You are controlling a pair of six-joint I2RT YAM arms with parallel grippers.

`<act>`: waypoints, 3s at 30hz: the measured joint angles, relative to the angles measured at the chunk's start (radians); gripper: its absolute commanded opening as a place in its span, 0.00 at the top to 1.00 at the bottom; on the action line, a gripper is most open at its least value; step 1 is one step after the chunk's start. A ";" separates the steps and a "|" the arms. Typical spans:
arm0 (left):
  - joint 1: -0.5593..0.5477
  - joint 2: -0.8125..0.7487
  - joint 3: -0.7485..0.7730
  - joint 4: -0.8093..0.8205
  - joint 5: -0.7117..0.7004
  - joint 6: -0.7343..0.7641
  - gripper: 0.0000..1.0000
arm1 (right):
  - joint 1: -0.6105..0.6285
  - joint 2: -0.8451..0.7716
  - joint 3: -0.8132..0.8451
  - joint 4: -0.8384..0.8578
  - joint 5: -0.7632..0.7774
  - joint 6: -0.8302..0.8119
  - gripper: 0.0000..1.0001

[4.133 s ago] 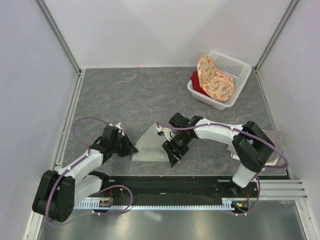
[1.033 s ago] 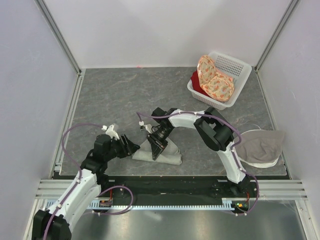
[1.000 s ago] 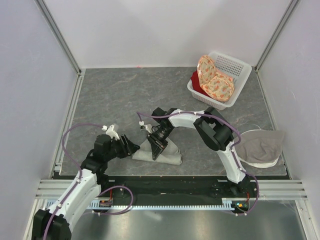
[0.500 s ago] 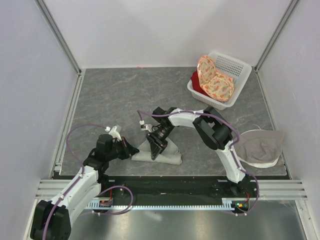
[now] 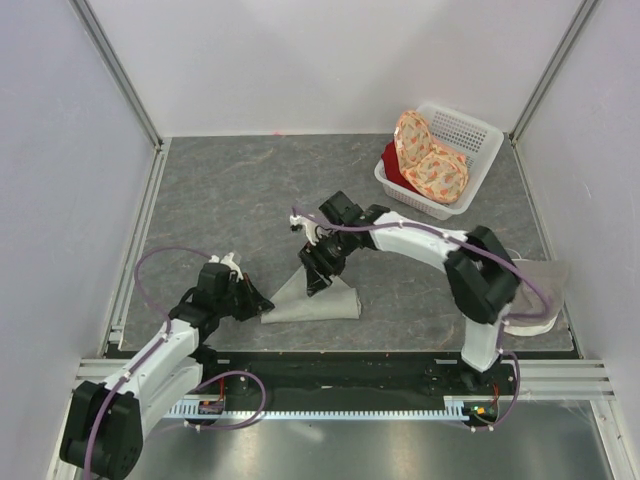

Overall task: Fold the napkin, place the utensils inside, and roll it up
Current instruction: Roll the napkin with the utensil

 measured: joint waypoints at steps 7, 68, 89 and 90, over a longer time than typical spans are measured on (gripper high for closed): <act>0.000 0.061 0.035 -0.006 -0.001 0.000 0.98 | 0.195 -0.341 -0.292 0.266 0.341 -0.100 0.18; 0.000 -0.132 0.068 -0.037 -0.042 0.036 0.44 | 0.048 0.119 -0.118 0.128 -0.110 -0.003 0.66; 0.000 -0.078 -0.062 0.173 0.057 0.038 0.71 | -0.017 0.257 -0.055 0.056 -0.344 0.075 0.62; 0.000 -0.069 -0.065 0.185 0.058 0.037 0.81 | -0.017 0.257 -0.055 0.056 -0.344 0.076 0.57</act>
